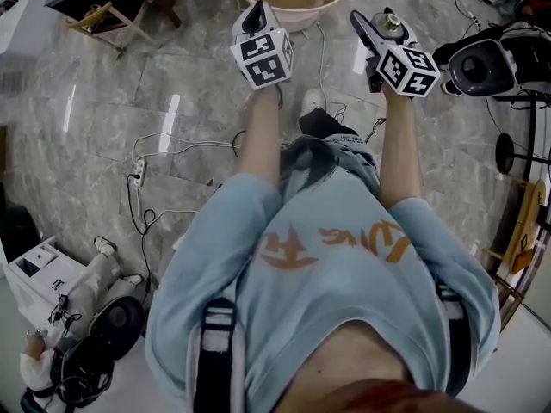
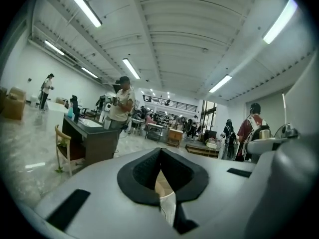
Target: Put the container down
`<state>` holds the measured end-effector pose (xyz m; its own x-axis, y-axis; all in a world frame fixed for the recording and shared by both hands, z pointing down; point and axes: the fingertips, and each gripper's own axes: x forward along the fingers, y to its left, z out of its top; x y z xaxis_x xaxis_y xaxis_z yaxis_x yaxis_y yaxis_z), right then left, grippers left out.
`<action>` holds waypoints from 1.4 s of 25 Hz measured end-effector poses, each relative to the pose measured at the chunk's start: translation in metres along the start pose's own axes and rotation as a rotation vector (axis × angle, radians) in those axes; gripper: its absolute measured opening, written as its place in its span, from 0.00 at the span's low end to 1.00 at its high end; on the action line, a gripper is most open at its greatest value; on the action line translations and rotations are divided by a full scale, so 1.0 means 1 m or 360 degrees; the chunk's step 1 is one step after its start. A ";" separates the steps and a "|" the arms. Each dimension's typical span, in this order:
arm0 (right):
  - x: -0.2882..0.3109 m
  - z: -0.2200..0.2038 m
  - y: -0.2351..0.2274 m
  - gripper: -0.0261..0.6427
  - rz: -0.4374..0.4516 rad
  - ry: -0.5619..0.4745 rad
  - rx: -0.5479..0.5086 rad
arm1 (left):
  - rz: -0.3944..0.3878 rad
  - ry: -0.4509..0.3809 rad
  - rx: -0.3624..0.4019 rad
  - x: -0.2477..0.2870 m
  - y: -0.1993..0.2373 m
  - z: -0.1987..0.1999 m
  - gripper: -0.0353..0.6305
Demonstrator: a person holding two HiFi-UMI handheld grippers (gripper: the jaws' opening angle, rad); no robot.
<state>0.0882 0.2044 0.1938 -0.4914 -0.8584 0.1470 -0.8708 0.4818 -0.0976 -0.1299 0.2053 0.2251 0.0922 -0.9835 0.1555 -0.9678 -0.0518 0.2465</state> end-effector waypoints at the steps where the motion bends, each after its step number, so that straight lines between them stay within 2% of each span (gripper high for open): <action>1: 0.005 0.002 -0.003 0.58 0.0002 -0.0006 0.0009 | -0.0022 0.0001 0.0021 0.005 -0.005 0.002 0.09; 5: 0.035 0.002 -0.014 0.58 0.0029 -0.0034 0.0037 | -0.0064 0.0007 0.0090 0.032 -0.011 0.004 0.09; 8: 0.066 0.001 -0.029 0.58 0.0061 -0.0053 0.0090 | -0.0040 0.0011 0.0160 0.067 -0.004 0.010 0.09; 11: 0.092 0.010 -0.060 0.58 0.0060 -0.0117 0.0198 | 0.0017 0.0016 0.0150 0.106 0.009 0.022 0.09; 15: 0.138 0.030 -0.106 0.58 0.0062 -0.0142 0.0194 | -0.0011 0.0032 0.0152 0.166 -0.006 0.027 0.09; 19: 0.192 0.023 -0.156 0.58 0.0083 -0.0044 0.0193 | -0.0039 0.0110 0.0153 0.236 -0.032 0.012 0.09; 26: 0.296 -0.002 -0.239 0.58 0.0133 0.0108 0.0227 | 0.0014 0.0257 0.0136 0.355 -0.046 -0.020 0.09; 32: 0.345 0.001 -0.249 0.57 0.0221 0.0175 0.0204 | 0.0044 0.0321 0.0147 0.388 -0.045 -0.015 0.09; 35: 0.367 -0.021 -0.239 0.57 0.0252 0.0254 0.0187 | 0.0081 0.0380 0.0122 0.397 -0.027 -0.025 0.09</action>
<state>0.1157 -0.2221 0.2917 -0.6255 -0.7307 0.2735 -0.7799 0.5763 -0.2443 -0.0612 -0.1795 0.3046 0.0870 -0.9169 0.3895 -0.9867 -0.0254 0.1606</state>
